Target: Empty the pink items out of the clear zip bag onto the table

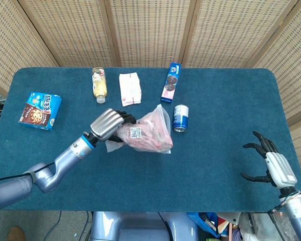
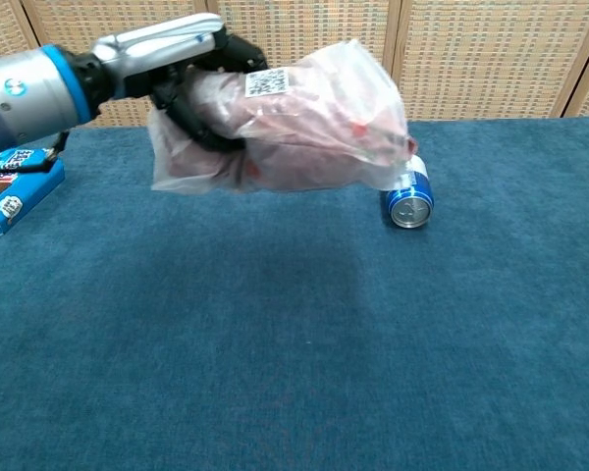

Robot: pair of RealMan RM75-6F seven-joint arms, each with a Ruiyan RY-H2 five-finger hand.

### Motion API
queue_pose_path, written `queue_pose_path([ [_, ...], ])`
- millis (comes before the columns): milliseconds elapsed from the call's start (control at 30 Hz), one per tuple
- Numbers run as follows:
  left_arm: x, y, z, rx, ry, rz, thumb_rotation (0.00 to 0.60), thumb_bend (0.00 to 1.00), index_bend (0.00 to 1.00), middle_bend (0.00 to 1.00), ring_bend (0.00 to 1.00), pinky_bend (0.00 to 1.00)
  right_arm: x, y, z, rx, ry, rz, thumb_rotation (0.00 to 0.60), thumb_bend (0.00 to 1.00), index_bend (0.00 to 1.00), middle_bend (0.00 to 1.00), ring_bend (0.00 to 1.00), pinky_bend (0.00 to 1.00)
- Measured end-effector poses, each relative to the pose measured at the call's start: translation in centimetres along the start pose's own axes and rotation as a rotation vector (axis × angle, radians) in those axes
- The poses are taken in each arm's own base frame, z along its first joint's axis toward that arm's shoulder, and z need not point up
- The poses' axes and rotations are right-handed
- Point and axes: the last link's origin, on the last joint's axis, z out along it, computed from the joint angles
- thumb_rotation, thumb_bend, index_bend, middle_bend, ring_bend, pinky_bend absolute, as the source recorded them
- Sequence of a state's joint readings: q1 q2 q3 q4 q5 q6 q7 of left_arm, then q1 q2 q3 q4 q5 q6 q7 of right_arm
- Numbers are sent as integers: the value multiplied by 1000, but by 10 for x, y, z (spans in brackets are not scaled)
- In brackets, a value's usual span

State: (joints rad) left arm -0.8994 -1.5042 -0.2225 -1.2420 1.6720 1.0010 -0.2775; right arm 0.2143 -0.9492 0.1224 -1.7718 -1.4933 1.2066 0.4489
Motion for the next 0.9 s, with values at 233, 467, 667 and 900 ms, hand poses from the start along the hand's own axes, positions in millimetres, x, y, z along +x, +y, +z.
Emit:
queue_pose_path([
  [233,6,19,41,-111,20,25,600,566,605,515,487,619,10,-23,25,89,-65,122,600,28,351,0,0,0],
  [467,4,44,67,-159,29,-22,600,567,612,518,487,620,10,-39,33,122,-60,137,600,46,351,0,0,0],
  [667,-5,58,76,-156,63,-107,600,595,620,528,494,627,9,-50,35,147,-32,132,600,54,352,0,0,0],
  [900,-21,66,77,-125,139,-238,600,611,620,530,496,628,9,-56,36,152,-23,110,600,58,367,0,0,0],
])
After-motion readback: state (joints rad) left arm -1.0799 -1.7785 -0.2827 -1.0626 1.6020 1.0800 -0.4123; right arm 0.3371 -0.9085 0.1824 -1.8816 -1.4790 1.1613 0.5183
